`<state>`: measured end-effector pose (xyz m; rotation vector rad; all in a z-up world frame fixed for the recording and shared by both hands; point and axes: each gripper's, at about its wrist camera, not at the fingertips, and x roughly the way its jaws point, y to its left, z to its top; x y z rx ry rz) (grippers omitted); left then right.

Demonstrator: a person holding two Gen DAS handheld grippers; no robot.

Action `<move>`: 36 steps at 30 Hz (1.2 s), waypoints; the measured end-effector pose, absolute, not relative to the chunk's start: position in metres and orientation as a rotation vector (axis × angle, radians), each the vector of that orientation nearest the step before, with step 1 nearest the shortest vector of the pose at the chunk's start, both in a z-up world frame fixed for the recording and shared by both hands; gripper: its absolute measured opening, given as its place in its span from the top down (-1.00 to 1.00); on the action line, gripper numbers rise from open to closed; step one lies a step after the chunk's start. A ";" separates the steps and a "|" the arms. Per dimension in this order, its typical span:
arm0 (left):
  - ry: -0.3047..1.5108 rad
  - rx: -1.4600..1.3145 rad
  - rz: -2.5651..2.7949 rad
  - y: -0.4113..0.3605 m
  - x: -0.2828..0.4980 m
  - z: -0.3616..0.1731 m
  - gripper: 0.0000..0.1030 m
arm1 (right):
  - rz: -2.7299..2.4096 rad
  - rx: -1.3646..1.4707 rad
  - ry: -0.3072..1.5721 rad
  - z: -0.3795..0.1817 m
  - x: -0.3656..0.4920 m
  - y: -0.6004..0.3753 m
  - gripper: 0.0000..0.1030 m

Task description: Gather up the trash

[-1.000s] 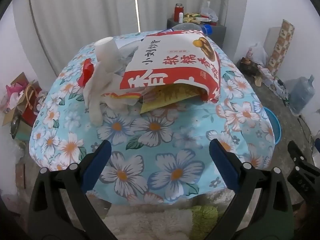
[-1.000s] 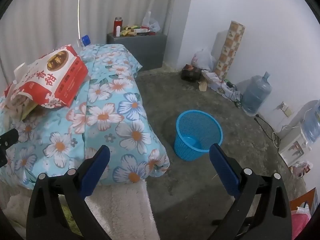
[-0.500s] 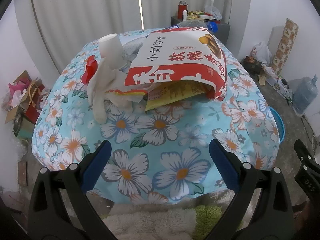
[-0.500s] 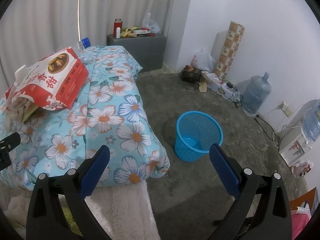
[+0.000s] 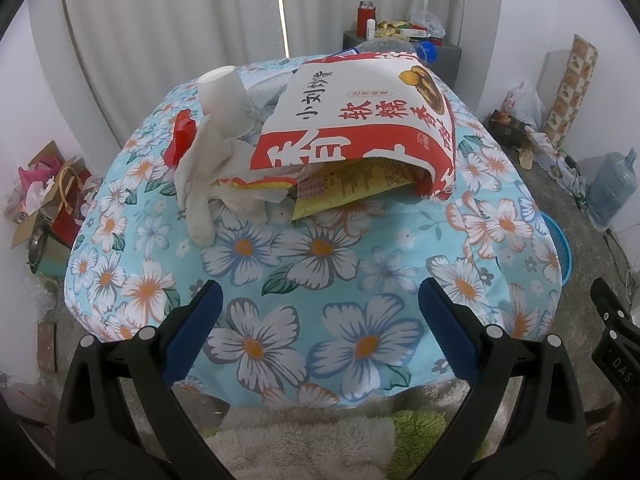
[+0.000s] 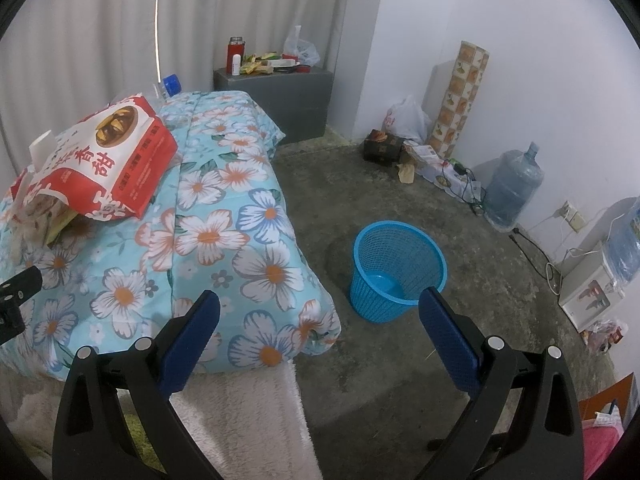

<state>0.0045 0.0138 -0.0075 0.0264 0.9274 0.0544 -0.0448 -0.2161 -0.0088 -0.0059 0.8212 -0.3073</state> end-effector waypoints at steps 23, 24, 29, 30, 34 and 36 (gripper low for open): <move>0.928 0.037 0.064 0.019 0.003 -0.006 -0.83 | -0.304 -0.005 0.820 -0.009 -0.045 -0.212 -0.88; 0.928 0.038 0.064 0.017 0.004 -0.005 -0.83 | -0.304 -0.005 0.821 -0.009 -0.045 -0.212 -0.88; 0.929 0.040 0.064 0.017 0.005 -0.005 -0.83 | -0.303 -0.004 0.820 -0.009 -0.045 -0.213 -0.88; 0.929 0.040 0.065 0.017 0.005 -0.005 -0.83 | -0.304 -0.004 0.820 -0.009 -0.044 -0.213 -0.88; 0.929 0.041 0.065 0.017 0.005 -0.005 -0.83 | -0.304 -0.003 0.820 -0.008 -0.044 -0.213 -0.88; 0.929 0.041 0.064 0.017 0.005 -0.005 -0.83 | -0.303 -0.002 0.821 -0.008 -0.044 -0.214 -0.88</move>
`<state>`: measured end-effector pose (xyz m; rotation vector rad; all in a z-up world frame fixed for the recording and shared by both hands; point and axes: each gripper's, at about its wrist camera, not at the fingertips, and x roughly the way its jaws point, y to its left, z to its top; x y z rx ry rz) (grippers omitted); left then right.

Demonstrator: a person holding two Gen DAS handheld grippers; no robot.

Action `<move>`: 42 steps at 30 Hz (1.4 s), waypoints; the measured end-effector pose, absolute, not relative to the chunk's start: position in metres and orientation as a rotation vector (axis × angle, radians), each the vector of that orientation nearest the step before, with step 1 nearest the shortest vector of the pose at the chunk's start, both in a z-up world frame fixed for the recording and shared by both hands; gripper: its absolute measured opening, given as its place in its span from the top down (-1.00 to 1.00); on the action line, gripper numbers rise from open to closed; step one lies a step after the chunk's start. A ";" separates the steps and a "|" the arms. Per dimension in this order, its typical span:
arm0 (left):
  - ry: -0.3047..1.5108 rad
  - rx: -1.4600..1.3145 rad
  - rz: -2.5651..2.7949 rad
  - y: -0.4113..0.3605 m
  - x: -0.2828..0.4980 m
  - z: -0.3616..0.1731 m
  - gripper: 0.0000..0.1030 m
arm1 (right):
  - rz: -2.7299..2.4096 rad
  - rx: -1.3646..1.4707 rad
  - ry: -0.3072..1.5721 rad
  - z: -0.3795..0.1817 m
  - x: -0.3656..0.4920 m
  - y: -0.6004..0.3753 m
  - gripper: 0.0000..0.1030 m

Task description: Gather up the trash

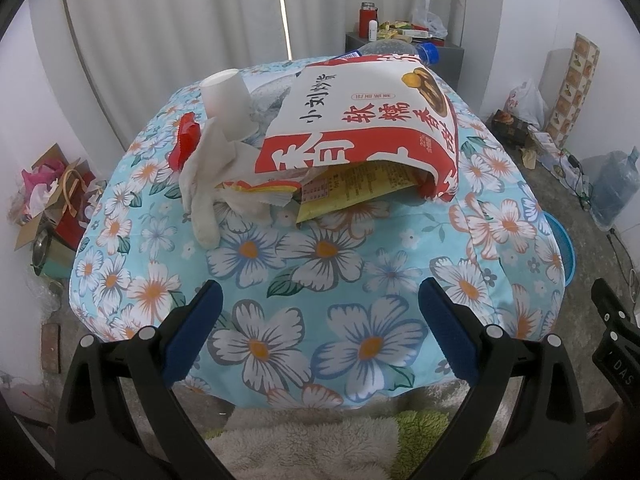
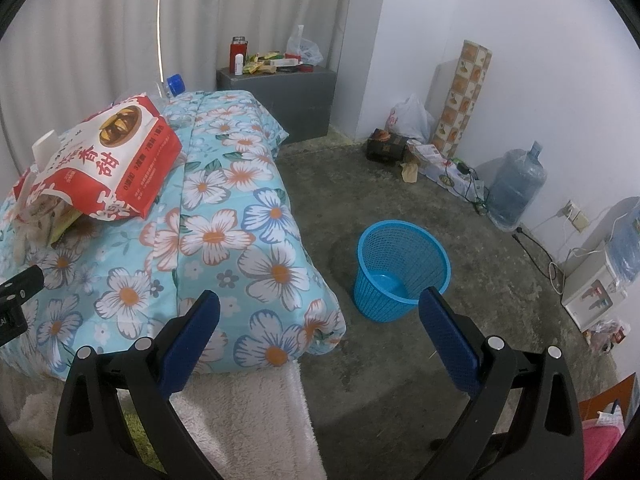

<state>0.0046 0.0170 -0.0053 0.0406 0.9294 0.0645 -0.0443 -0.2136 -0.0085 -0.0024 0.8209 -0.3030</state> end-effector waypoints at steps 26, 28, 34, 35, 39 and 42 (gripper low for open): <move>0.938 0.046 0.070 0.021 0.003 -0.008 -0.83 | -0.303 0.003 0.825 -0.009 -0.044 -0.215 -0.88; 0.944 0.051 0.072 0.022 0.003 -0.009 -0.83 | -0.304 0.002 0.826 -0.009 -0.044 -0.215 -0.88; 0.949 0.057 0.067 0.020 0.004 -0.012 -0.83 | -0.300 0.016 0.830 -0.014 -0.041 -0.213 -0.88; 0.947 0.057 0.058 0.021 0.005 -0.012 -0.83 | -0.297 0.021 0.828 -0.015 -0.039 -0.213 -0.88; 0.892 0.064 0.010 0.033 0.007 -0.006 -0.83 | -0.277 0.036 0.805 -0.010 -0.030 -0.208 -0.88; 0.834 0.055 -0.023 0.050 0.010 -0.001 -0.83 | -0.215 0.054 0.771 -0.002 -0.019 -0.201 -0.88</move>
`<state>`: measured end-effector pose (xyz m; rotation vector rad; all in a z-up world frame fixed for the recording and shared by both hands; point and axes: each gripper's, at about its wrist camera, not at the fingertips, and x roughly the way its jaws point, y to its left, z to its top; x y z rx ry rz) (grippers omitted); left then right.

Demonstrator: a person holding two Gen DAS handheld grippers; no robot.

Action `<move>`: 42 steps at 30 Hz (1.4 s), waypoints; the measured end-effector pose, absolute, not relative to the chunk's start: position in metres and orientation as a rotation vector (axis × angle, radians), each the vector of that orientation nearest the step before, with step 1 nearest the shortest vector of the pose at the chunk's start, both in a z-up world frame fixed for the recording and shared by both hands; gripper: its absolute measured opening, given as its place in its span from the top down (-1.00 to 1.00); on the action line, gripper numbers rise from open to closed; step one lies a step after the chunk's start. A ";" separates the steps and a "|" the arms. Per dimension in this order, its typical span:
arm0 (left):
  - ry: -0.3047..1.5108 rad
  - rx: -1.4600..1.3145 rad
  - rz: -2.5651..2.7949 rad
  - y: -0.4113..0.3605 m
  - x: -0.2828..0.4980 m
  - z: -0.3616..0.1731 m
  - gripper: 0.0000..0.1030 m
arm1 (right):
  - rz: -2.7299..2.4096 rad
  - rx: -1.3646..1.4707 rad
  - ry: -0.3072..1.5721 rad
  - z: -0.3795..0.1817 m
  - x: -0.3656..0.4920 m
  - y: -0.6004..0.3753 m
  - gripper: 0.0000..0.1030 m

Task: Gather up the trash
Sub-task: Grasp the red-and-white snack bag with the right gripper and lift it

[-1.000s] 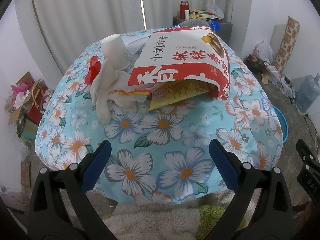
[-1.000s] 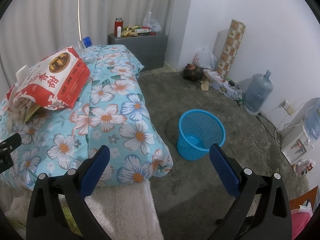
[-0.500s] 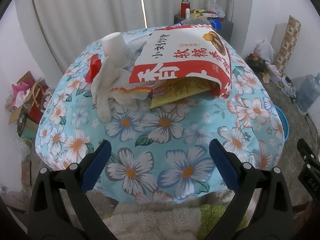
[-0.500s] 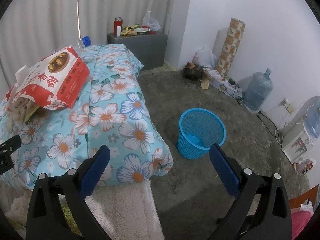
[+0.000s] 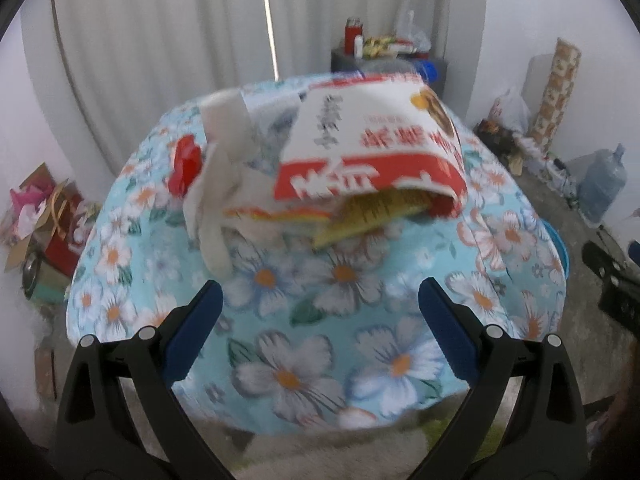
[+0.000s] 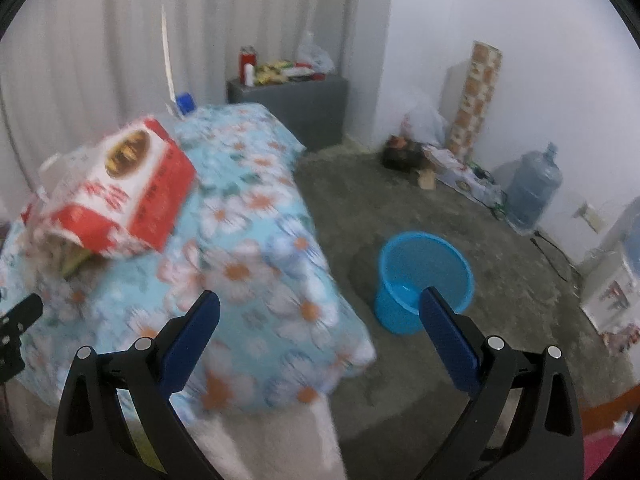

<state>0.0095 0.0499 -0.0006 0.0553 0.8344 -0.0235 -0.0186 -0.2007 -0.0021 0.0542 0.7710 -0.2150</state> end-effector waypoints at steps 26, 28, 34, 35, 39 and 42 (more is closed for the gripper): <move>0.622 -0.196 -0.131 0.163 0.039 -0.001 -0.82 | 0.658 1.533 0.951 -0.098 0.061 -0.112 0.12; 0.602 -0.199 -0.127 0.169 0.043 0.003 -0.70 | 0.685 1.575 0.929 -0.100 0.050 -0.113 0.29; 0.607 -0.256 -0.112 0.192 0.067 0.005 -0.27 | 0.752 1.677 0.861 -0.108 0.035 -0.114 0.74; 0.613 -0.265 -0.103 0.195 0.072 0.005 -0.19 | 0.763 1.681 0.849 -0.107 0.033 -0.113 0.79; 0.672 -0.267 -0.064 0.207 0.100 -0.003 -0.02 | 0.813 1.691 0.803 -0.103 0.031 -0.113 0.88; 0.725 -0.259 -0.086 0.209 0.117 -0.010 -0.02 | 0.853 1.683 0.772 -0.094 0.033 -0.116 0.89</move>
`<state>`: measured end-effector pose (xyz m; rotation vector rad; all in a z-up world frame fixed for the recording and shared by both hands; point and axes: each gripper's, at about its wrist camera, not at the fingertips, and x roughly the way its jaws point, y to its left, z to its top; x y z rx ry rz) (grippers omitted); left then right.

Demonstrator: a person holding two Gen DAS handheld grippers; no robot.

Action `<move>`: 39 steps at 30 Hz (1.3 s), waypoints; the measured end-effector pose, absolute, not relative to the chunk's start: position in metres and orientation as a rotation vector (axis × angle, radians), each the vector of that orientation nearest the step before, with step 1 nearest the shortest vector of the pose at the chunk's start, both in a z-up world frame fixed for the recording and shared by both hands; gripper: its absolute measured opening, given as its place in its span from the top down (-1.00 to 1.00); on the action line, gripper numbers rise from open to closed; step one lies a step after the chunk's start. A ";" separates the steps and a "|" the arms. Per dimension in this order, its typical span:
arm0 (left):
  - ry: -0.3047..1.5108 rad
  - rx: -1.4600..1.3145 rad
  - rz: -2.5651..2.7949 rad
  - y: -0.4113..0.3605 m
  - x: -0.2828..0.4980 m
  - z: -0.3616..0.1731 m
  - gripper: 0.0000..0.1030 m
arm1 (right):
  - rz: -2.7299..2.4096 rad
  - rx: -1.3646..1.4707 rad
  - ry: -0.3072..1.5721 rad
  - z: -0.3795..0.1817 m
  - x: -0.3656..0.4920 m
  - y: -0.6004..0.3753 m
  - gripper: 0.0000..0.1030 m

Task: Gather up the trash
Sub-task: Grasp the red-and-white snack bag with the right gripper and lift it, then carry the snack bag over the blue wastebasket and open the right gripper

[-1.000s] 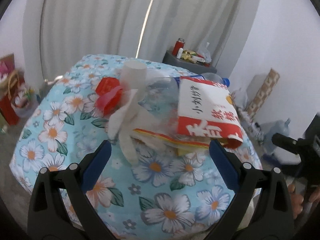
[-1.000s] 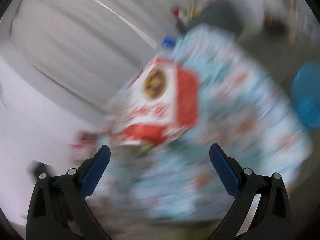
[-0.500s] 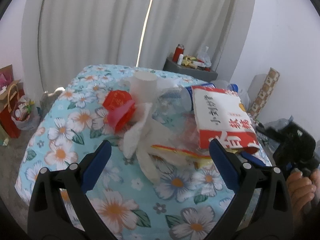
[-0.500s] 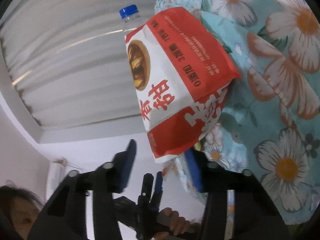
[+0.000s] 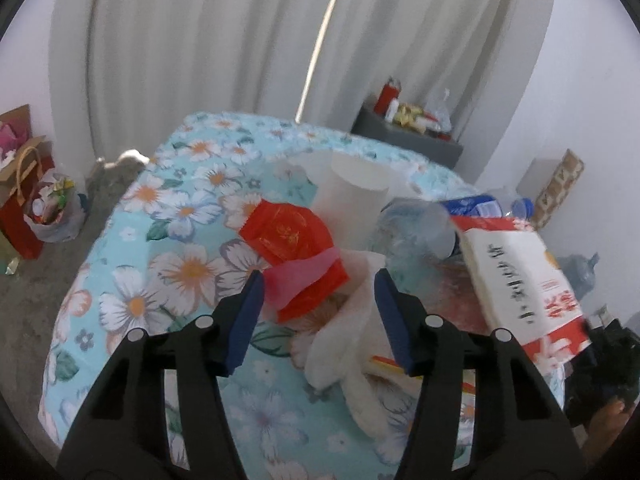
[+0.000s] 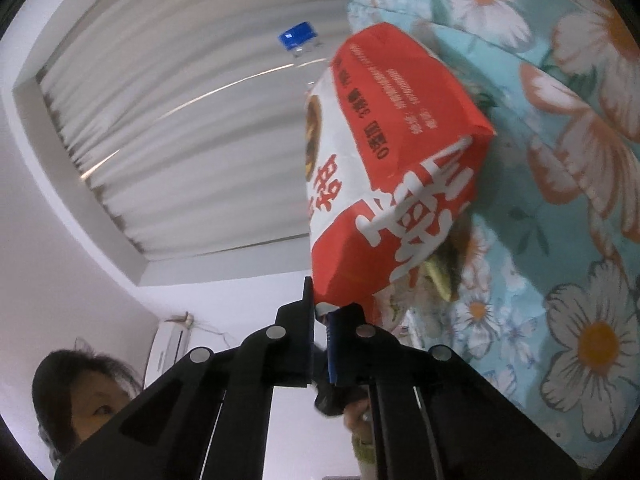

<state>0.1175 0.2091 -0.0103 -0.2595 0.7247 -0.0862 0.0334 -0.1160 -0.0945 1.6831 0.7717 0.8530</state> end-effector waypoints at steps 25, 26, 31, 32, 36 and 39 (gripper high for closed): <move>0.640 -0.246 -0.091 0.215 0.113 0.029 0.99 | 1.071 1.543 0.582 -0.050 0.063 -0.149 0.91; 0.620 -0.240 -0.099 0.211 0.108 0.038 0.99 | 1.080 1.531 0.556 -0.043 0.064 -0.155 0.91; 0.562 -0.220 -0.191 0.183 0.093 0.072 0.99 | 1.077 1.486 0.431 -0.019 0.056 -0.196 0.91; 0.558 -0.216 -0.222 0.173 0.091 0.078 0.99 | 1.064 1.482 0.411 -0.017 0.053 -0.206 0.91; 0.575 -0.183 -0.414 0.106 0.096 0.098 0.99 | 0.950 1.458 0.339 -0.019 0.031 -0.256 0.91; 0.621 -0.159 -0.565 0.047 0.109 0.104 0.99 | 0.790 1.398 0.309 -0.024 0.009 -0.302 0.91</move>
